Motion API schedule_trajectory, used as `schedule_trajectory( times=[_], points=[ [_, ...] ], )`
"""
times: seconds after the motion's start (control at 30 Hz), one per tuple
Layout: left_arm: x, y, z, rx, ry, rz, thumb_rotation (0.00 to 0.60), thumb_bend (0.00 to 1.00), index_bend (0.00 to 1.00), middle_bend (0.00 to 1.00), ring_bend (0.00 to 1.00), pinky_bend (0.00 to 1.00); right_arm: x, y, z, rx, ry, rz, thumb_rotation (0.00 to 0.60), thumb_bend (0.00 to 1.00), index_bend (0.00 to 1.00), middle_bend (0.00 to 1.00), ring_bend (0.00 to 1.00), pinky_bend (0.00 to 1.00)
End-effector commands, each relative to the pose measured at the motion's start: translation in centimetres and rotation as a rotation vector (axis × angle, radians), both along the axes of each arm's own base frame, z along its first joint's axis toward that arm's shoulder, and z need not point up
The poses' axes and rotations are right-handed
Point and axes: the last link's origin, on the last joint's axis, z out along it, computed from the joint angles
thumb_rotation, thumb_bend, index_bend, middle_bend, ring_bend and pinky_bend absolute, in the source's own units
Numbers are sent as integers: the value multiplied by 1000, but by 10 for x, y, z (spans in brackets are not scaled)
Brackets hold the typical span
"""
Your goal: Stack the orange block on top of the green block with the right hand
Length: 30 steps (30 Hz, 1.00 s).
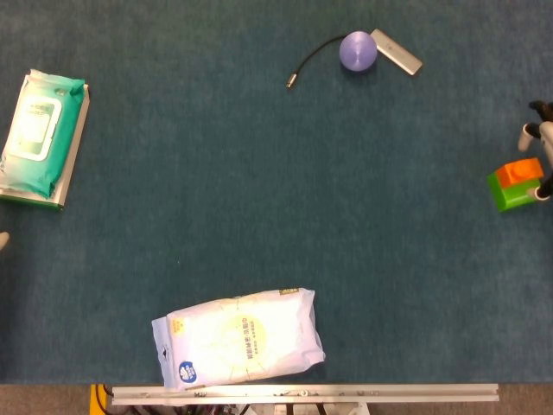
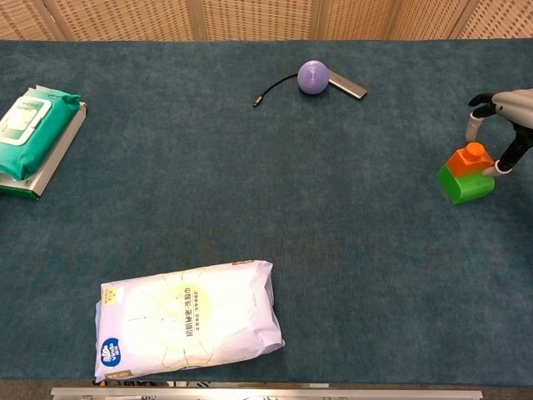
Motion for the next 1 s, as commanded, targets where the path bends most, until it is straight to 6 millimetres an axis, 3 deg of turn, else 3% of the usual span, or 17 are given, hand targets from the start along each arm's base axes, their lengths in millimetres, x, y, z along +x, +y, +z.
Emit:
schedule_trajectory(
  times=[0.03,0.17,0.43,0.6,0.77,1.0],
  points=[
    [0,0,0,1,0,-1,600,112,361,379,392,541,-1,1,1,8,3,1,600,0,295,70,0,0],
    [0,0,1,2,1,0,600,112,361,379,392,541,0,2,4,-1,-4,3,600,0,219,64,0,0],
    [6,7,6,1,16,-27,600,112,361,379,393,541,9,11,34,-161,-73,28,600,0,217,67,0,0],
    [13,16,11,-9,1,-52,600,112,361,379,393,541,11,22,59,-268,-124,54,600,8,316,100,0,0],
    [22,29,17,-28,-2,-87,600,112,361,378,392,541,11,39,82,-380,-154,103,600,106,422,140,0,0],
    [34,46,21,-56,17,-136,600,112,361,378,392,541,15,64,92,-436,-90,184,600,165,482,157,0,11]
  ],
)
